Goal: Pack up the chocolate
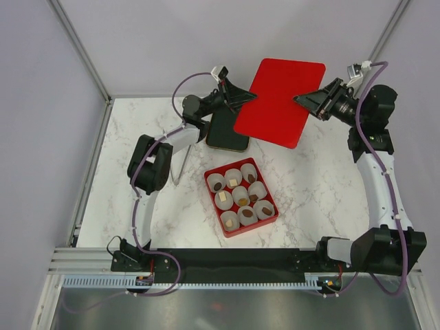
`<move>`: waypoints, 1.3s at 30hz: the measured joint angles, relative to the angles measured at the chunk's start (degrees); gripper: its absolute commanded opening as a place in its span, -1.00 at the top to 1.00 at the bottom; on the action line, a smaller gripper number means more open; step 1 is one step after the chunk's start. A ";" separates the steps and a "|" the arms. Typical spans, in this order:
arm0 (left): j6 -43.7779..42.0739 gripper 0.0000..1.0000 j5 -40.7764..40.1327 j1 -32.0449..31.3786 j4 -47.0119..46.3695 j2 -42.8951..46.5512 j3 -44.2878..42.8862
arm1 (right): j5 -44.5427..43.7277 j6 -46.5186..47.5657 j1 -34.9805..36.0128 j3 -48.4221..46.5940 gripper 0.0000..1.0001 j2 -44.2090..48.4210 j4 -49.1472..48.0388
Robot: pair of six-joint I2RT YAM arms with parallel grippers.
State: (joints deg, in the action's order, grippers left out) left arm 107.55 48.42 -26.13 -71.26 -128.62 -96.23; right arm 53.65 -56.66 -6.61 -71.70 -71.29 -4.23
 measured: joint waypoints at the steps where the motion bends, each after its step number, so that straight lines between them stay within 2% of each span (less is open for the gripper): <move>1: 0.39 0.49 0.11 -0.33 -0.57 0.00 0.00 | -0.59 1.03 -0.04 0.22 0.14 -0.59 1.97; 2: 0.48 0.51 0.42 -0.63 -1.03 0.00 0.00 | -1.25 2.08 -0.15 0.37 0.18 -1.16 3.80; 5: 0.68 0.52 1.27 -1.27 -2.03 0.02 0.00 | -3.19 5.42 -0.37 0.42 0.52 -2.21 8.81; 6: 0.66 0.51 1.55 -1.38 -2.38 0.02 0.07 | -3.80 6.47 -0.35 0.42 0.70 -2.27 10.49; 9: 0.63 0.30 2.64 -1.36 -2.14 0.02 0.96 | -4.04 8.28 -0.37 0.17 1.00 -2.25 12.59; 11: 0.57 0.10 3.54 -1.20 -2.19 0.22 2.34 | -4.04 9.51 0.02 0.15 1.00 -2.23 13.44; 14: -0.39 -0.10 4.70 -0.70 -2.14 2.64 7.52 | -3.54 10.38 0.00 0.15 1.00 -2.34 15.28; 20: -7.54 -0.20 8.41 4.70 -2.21 14.05 23.45 | -0.33 8.92 -0.02 0.70 1.00 -2.40 12.41; 24: -16.61 -0.24 9.62 11.23 1.97 24.20 31.98 | 1.86 7.45 0.02 2.34 1.00 -2.45 9.01; 28: -26.77 -0.26 9.16 17.07 14.84 33.57 36.52 | 4.35 6.95 2.21 4.02 1.00 -3.63 6.25; 32: -44.61 -0.30 0.74 19.21 43.28 44.30 36.41 | 6.60 7.37 9.75 5.33 1.00 -7.39 4.87; 35: -55.60 -0.32 -6.47 18.95 59.19 52.74 36.41 | 8.37 9.07 15.93 7.04 1.00 -10.36 5.60; 39: -63.95 -0.33 -11.74 18.86 69.72 63.80 41.24 | 8.55 13.31 19.15 10.08 1.00 -12.22 9.68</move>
State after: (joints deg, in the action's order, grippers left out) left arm 43.59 36.69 -7.27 -1.54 -64.82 -54.98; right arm 62.19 -43.35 12.53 -61.63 -83.50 5.45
